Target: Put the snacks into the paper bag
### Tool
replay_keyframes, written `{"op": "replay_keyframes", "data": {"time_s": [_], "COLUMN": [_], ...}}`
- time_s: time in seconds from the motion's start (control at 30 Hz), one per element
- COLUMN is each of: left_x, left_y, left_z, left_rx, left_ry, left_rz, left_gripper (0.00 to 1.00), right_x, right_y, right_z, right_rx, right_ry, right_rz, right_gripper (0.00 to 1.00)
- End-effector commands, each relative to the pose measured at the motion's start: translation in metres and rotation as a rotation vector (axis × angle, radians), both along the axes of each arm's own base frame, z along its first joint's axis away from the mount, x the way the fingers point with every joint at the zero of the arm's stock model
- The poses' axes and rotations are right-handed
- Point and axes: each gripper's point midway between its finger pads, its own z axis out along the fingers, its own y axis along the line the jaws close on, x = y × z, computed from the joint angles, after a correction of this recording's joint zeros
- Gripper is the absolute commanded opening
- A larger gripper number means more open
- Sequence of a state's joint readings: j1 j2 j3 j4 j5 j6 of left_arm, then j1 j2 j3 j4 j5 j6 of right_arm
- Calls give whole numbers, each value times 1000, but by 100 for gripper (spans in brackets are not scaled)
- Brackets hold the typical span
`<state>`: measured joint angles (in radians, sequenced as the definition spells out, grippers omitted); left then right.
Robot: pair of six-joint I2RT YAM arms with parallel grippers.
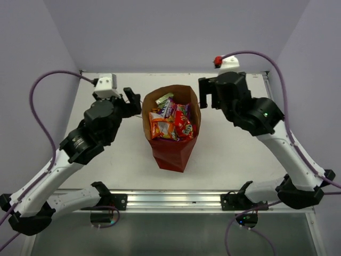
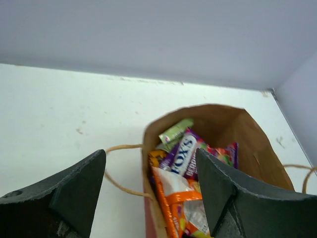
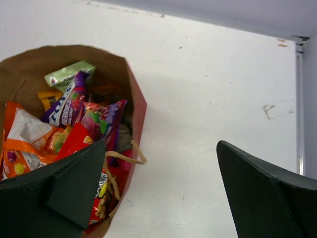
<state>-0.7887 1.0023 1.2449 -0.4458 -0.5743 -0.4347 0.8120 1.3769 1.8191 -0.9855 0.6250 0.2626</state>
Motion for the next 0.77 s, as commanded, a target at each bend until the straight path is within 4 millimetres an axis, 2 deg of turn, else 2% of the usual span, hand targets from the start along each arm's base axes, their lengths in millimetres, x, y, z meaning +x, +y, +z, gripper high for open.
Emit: {"op": "replay_keyframes", "data": {"time_s": [0.0, 0.03, 0.07, 0.13, 0.17, 0.2, 0.23, 0.27, 0.3, 0.4, 0.5, 0.63, 0.73], "left_x": [-10, -10, -8, -2, 4, 14, 19, 24, 29, 39, 48, 54, 55], "left_y": [72, 78, 78, 92, 86, 112, 120, 122, 151, 171, 176, 171, 170], "left_z": [37, 30, 15, -2, -24, -31, -36, -55, -61, -73, -78, -79, -84], "left_rx": [37, 74, 125, 152, 166, 155, 133, 123, 118, 134, 125, 106, 108], "left_ry": [-114, -105, -81, -47, -13, 1, 2, 40, 58, 81, 93, 91, 100], "left_rz": [283, 300, 286, 306, 231, 290, 292, 250, 325, 351, 345, 321, 309], "left_gripper": [77, 77, 76, 76, 75, 75, 75, 75, 75, 75, 75, 75, 75], "right_x": [-6, -3, 4, 11, 16, 19, 21, 22, 26, 29, 31, 29, 27], "right_y": [-66, -74, -99, -107, -121, -122, -126, -128, -126, -126, -132, -139, -146], "right_z": [30, 20, 1, -25, -46, -58, -65, -76, -84, -91, -88, -88, -92], "right_rx": [18, 29, 42, 75, 65, 65, 60, 59, 55, 46, 8, -28, -30], "right_ry": [-102, -73, -31, 48, 90, 121, 137, 162, 185, 214, 201, 204, 214], "right_rz": [-189, -200, -281, -284, -329, -334, -356, -371, -374, -400, -412, -418, -441], "right_gripper": [99, 99, 99, 99, 99, 99, 99, 99, 99, 99, 99, 97, 99]}}
